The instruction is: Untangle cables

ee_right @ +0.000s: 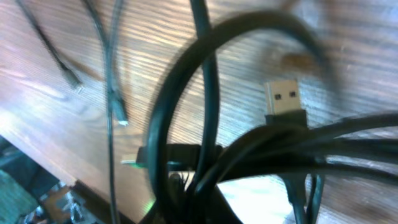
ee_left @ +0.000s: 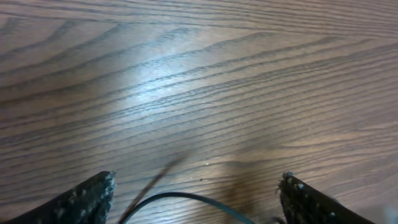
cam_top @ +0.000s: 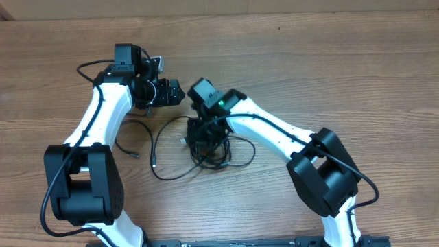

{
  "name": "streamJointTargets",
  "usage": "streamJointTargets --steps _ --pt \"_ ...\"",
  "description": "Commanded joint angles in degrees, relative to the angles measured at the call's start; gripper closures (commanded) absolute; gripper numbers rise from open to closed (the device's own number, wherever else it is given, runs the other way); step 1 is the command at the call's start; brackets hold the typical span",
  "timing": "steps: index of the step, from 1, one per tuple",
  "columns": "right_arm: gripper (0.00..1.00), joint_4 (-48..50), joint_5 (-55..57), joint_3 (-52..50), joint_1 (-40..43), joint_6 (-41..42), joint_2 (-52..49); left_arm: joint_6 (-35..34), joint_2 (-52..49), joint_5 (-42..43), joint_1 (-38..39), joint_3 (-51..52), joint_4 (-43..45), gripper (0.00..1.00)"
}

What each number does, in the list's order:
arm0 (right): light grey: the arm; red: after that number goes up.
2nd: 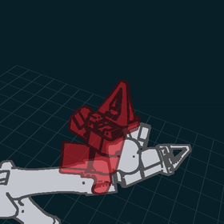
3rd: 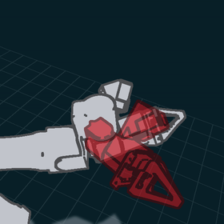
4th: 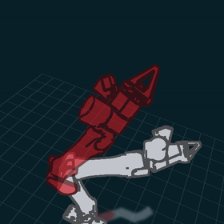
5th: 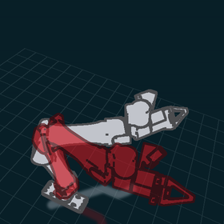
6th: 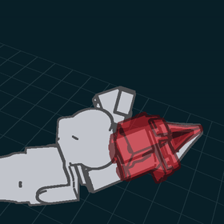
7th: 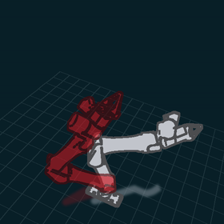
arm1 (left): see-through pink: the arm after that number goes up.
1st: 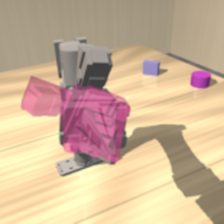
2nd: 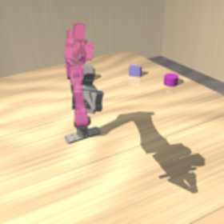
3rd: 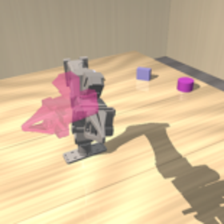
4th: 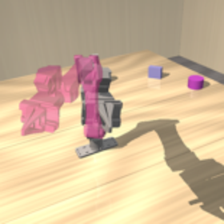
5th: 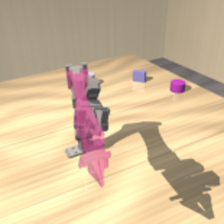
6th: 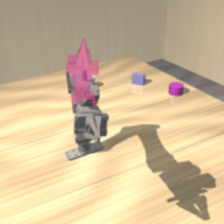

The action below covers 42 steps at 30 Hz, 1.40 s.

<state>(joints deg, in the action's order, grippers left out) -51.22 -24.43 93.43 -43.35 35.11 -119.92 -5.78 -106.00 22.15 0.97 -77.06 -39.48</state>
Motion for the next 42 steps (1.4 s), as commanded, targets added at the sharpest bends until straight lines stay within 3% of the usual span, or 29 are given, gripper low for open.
streamJointTargets --steps 1,7,8,14,18,42 --pt "0.87 -2.9 4.2 6.2 1.3 -2.9 0.3 1.0 -0.6 2.3 -0.1 0.2 -0.1 0.1" --pt "0.66 -9.6 8.7 7.2 6.0 -1.9 0.3 1.5 -0.6 2.3 0.0 0.2 -0.1 0.06" --pt "0.58 -10.2 8.4 7.0 6.9 -1.9 0.3 1.6 -0.6 2.3 0.0 0.2 -0.1 0.05" --pt "0.49 -11.9 8.3 6.3 10.3 1.6 0.3 1.6 -0.6 2.3 0.0 0.2 0.3 0.03" --pt "0.35 -11.8 8.3 5.1 10.5 3.2 0.3 1.5 -0.6 2.3 0.0 0.2 0.3 0.02" --pt "0.34 -9.7 12.8 0.5 9.2 5.9 0.2 1.3 -0.6 2.3 0.0 0.2 0.8 0.0"
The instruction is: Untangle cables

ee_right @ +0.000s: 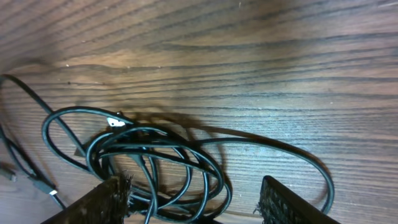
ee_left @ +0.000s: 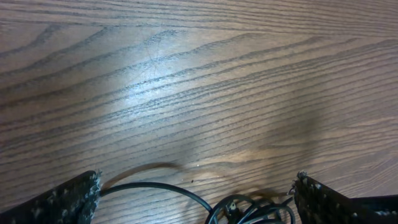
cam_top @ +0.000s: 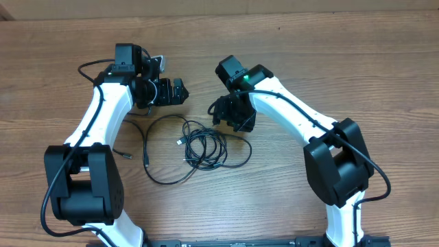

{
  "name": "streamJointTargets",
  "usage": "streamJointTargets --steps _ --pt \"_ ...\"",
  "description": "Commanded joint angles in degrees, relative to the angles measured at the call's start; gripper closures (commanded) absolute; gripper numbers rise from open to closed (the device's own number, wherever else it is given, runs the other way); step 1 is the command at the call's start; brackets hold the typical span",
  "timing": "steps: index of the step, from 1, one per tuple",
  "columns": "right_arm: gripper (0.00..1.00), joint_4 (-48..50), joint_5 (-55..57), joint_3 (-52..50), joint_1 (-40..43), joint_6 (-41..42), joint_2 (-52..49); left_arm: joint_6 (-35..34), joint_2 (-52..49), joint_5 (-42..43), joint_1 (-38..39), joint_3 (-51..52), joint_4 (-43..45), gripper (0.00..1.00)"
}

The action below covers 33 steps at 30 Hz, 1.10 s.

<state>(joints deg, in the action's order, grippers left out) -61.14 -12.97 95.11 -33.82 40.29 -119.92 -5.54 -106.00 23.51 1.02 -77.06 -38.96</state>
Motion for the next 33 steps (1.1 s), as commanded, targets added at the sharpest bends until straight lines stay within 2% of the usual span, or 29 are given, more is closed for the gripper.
streamJointTargets --steps 1,5,10,12,15,17,20,23,25,27,31,33 --pt "0.34 0.1 2.6 -1.3 -0.2 1.7 0.2 0.8 -0.6 0.9 -0.1 0.2 0.3 0.0" --pt "0.34 -0.2 6.4 -1.5 -0.2 2.4 0.2 0.8 -0.6 0.9 -0.1 0.2 0.2 0.02" --pt "0.33 -0.6 6.6 -2.3 -0.3 2.4 0.2 0.8 -0.6 -0.1 -0.1 0.2 0.3 0.13" --pt "0.34 0.3 6.3 -3.3 -0.5 3.1 0.2 0.8 -0.6 -0.1 -0.1 0.2 0.3 0.21" --pt "0.31 2.7 5.1 -5.1 -1.5 3.0 0.2 0.7 -0.6 -0.4 -0.1 0.2 0.3 0.26" --pt "0.26 4.0 4.8 -5.9 -2.6 2.7 0.2 -2.1 -0.6 -3.3 -0.1 0.2 0.2 0.25" --pt "0.25 6.0 4.8 -6.4 -4.6 -0.8 0.2 -6.5 -0.6 -9.0 -0.1 0.3 -0.4 0.19" --pt "0.25 7.6 6.4 -6.7 -6.4 -2.9 0.2 -7.8 -0.6 -9.5 -0.4 0.3 -1.1 0.16" --pt "0.29 8.1 9.4 -6.8 -7.4 -2.8 0.2 -7.5 -0.6 -6.9 -0.4 0.3 -1.6 0.07" --pt "0.37 8.5 11.6 -7.1 -8.0 -2.8 0.2 -4.8 -0.6 -1.6 -0.4 0.3 -2.0 0.05" --pt "0.48 9.9 14.0 -8.2 -7.8 -2.6 0.2 1.1 -0.6 14.6 -0.4 0.3 -4.8 0.08" --pt "0.51 11.0 14.0 -9.0 -7.3 -2.6 0.2 1.3 -0.6 17.0 -0.3 0.3 -7.5 0.1"
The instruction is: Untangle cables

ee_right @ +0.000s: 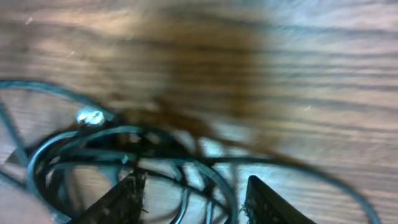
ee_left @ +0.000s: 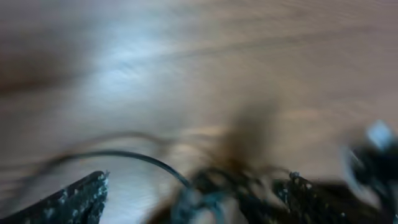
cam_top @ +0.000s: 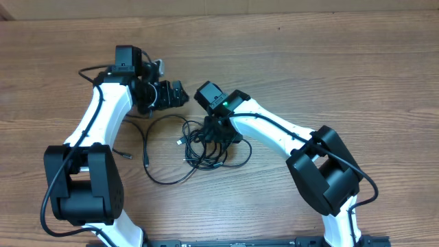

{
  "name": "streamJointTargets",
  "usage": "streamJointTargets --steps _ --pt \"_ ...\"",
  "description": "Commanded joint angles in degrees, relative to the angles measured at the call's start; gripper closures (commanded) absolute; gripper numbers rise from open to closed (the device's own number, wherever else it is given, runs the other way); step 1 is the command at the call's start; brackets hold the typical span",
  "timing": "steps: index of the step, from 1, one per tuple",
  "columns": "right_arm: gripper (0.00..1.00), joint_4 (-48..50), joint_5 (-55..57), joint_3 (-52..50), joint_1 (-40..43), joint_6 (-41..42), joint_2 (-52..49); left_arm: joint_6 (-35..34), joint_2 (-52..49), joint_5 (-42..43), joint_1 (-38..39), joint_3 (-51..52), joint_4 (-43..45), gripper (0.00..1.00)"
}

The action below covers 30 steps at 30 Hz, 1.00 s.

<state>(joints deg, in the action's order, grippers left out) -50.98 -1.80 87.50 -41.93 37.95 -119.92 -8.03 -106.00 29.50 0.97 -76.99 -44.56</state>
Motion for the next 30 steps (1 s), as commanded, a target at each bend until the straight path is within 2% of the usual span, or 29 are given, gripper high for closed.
streamJointTargets --steps 1,3,9,13,17,21,24,27,28,30 --pt "0.51 1.2 2.8 -1.7 1.1 0.0 0.2 3.8 -0.6 10.7 -0.2 0.2 -3.5 0.16" --pt "0.51 1.3 2.6 -1.7 1.7 0.5 0.2 3.8 -0.6 8.5 0.3 0.4 -6.4 0.23" --pt "0.48 0.6 -3.7 -1.7 5.2 0.5 0.2 4.2 -0.6 -6.9 3.3 2.0 -13.8 0.24" --pt "0.38 0.4 -11.1 -1.7 8.3 -2.6 0.2 4.2 -0.6 -8.3 5.1 4.4 -13.9 0.29" --pt "0.34 0.3 -11.4 -1.7 9.9 -2.7 0.2 4.1 -0.6 -8.3 6.8 7.9 -11.5 0.35" --pt "0.3 0.4 -11.3 -1.7 10.2 -2.7 0.2 1.7 -0.6 -9.1 7.8 11.2 -7.5 0.49" --pt "0.28 0.4 -11.3 -1.7 10.2 -2.7 0.2 1.4 -0.6 -9.2 8.1 13.1 -4.7 0.66" --pt "0.27 0.4 -11.2 -1.7 10.2 -2.7 0.2 0.7 -0.6 -9.1 8.1 15.0 -0.8 0.69" --pt "0.27 0.4 -11.1 -1.7 10.2 -2.7 0.2 0.1 -0.6 -9.1 8.1 15.5 0.2 0.75" --pt "0.27 0.3 -11.1 -1.7 10.2 -2.7 0.2 0.1 -0.6 -9.1 8.1 16.0 0.6 0.96"
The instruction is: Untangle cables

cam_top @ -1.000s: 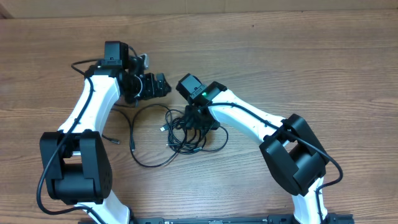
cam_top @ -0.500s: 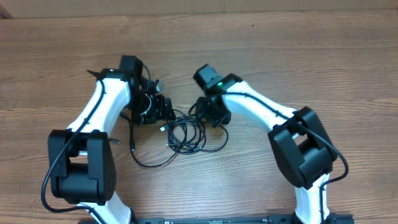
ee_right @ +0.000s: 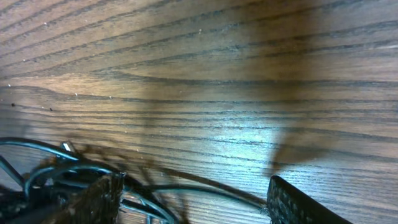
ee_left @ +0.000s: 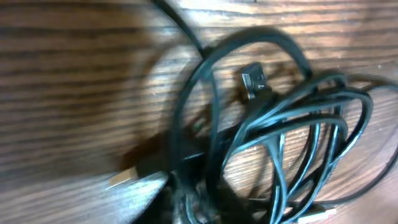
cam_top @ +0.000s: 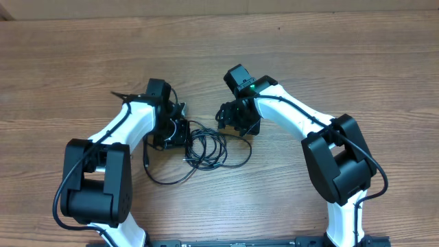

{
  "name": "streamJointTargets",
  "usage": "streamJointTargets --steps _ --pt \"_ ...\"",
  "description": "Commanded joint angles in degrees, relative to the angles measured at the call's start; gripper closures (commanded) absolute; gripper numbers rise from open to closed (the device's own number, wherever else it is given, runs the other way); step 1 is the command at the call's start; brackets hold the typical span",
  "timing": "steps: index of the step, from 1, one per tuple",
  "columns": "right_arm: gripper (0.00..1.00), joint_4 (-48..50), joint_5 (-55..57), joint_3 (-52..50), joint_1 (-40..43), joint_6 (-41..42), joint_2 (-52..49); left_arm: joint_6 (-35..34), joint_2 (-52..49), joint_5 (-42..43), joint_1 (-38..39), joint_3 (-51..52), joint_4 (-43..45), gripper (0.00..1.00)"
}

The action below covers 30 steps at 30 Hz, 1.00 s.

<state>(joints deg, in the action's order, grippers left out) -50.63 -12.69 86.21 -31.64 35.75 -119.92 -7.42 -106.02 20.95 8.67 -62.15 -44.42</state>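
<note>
A tangle of black cables (cam_top: 206, 147) lies mid-table, with one loop trailing to the lower left (cam_top: 164, 177) and another to the right (cam_top: 241, 154). My left gripper (cam_top: 177, 132) is down at the tangle's left edge. In the left wrist view its fingers form a dark blurred mass (ee_left: 193, 202) closed around cable strands, and a USB plug (ee_left: 252, 81) lies just ahead. My right gripper (cam_top: 236, 122) hovers at the tangle's upper right. It is open (ee_right: 199, 205), with its fingers (ee_right: 102, 199) wide apart and a cable strand (ee_right: 205, 186) on the table between them.
The wooden table (cam_top: 357, 62) runs on all sides of the cables. Both white arms reach in from the front edge, the left forearm (cam_top: 130, 120) beside the lower-left loop and the right forearm (cam_top: 295, 116) to the right.
My left gripper has moved from behind the cables, where it was open, down to the tangle's left edge and has shut on strands. My right gripper has moved off the tangle, up and right.
My right gripper was on the tangle with cables bunched close to its camera, and my left was open behind. Then the right was open off to the upper right and the tangle lay spread out. Then it was over the tangle again. Now the left grips it.
</note>
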Motion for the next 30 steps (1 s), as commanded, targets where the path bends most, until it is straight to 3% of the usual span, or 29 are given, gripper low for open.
streamJointTargets --steps 1,8,9,11,14,18,22,30 --pt "0.27 0.0 -0.3 -0.4 -0.1 -0.5 0.2 -0.5 -0.6 -0.6 0.4 1.1 0.3 0.96" --pt "0.27 -0.1 -0.5 -0.4 -0.1 -1.4 0.2 2.5 1.3 -0.5 0.4 -3.8 -1.9 0.96" --pt "0.31 -0.2 -0.8 -0.4 -0.1 -2.4 0.2 3.3 2.3 -0.5 0.4 -5.0 -2.6 0.96" --pt "0.54 -1.0 -2.3 -0.4 -0.1 -4.5 0.2 6.1 5.4 -0.4 0.4 -7.6 -3.9 0.96" --pt "0.62 -0.9 -3.7 -0.4 -0.1 -6.1 0.2 9.9 10.1 -0.4 0.4 -9.8 -4.4 0.96" --pt "0.62 -0.7 -7.5 -0.2 -0.1 -9.3 1.2 14.6 17.6 -0.4 0.4 -10.3 -4.2 0.96" --pt "0.6 0.0 -14.1 -0.2 -0.1 -16.1 4.6 14.4 22.2 -0.4 0.4 -10.3 -4.5 0.96" --pt "0.53 0.0 -17.6 -0.2 -0.1 -19.0 13.0 13.3 20.8 4.6 0.4 -9.9 -5.7 0.96"
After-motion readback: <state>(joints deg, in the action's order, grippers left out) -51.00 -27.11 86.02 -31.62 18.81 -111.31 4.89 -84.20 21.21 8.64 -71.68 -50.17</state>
